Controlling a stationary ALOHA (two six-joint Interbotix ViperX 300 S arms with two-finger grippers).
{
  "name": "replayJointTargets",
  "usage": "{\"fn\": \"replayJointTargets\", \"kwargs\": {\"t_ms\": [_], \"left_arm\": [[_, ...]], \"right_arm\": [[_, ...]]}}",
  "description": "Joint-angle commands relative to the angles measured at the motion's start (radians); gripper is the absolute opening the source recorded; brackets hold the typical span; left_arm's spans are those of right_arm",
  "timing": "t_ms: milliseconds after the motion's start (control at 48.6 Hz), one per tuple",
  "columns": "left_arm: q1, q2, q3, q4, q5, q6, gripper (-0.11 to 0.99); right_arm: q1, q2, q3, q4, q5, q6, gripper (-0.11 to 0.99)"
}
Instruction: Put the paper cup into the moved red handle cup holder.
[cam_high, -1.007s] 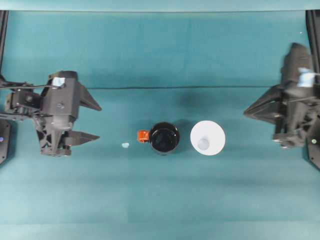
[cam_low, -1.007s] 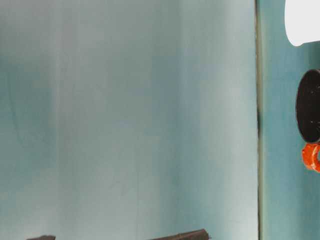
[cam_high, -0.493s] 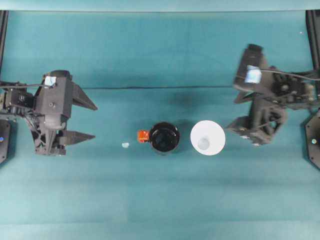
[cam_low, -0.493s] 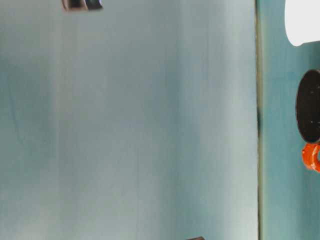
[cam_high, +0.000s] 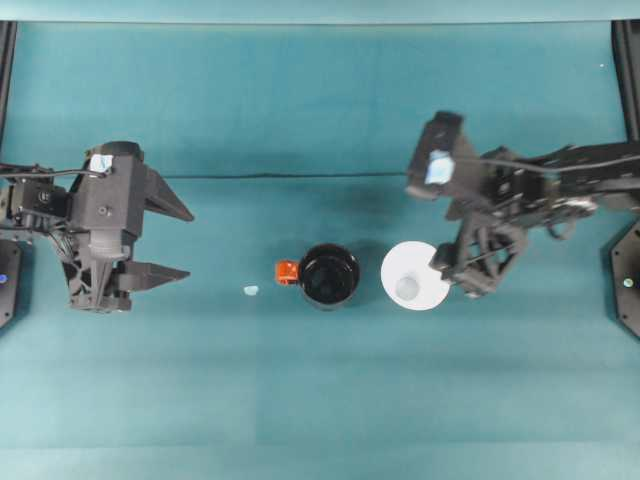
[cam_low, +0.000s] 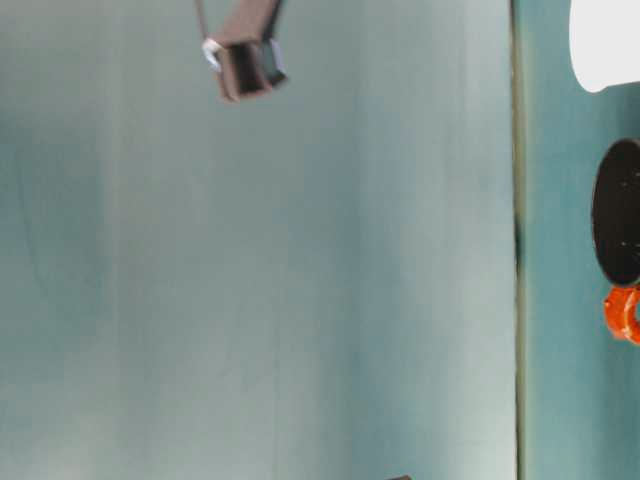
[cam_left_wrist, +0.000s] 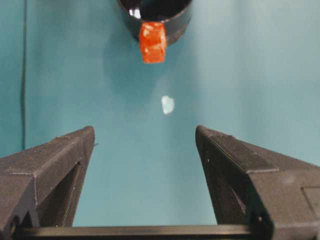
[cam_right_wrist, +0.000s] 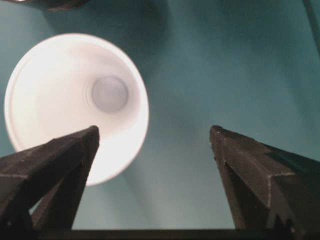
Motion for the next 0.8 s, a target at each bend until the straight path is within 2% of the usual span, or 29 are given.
{"fn": "replayJointTargets", "kwargs": {"t_ms": [0, 391, 493, 576, 781], "left_arm": [[0.003, -0.006, -0.012, 0.003, -0.006, -0.002, 0.84], [0.002, -0.005, -0.005, 0.003, -0.006, -0.003, 0.84], [0.003, -0.005, -0.003, 0.003, -0.008, -0.003, 0.83], [0.002, -0.003, -0.003, 0.003, -0.006, -0.003, 0.84], [0.002, -0.005, -0.003, 0.003, -0.006, -0.003, 0.83]], "right_arm": [[0.003, 0.035, -0.015, 0.002, -0.029, 0.006, 0.93], [0.005, 0.155, -0.06, 0.003, -0.037, 0.009, 0.92], [0.005, 0.161, -0.071, 0.003, -0.029, 0.009, 0.86], [0.003, 0.163, -0.075, 0.003, -0.025, 0.011, 0.71], [0.008, 0.163, -0.075, 0.003, 0.0, 0.008, 0.15]]}}
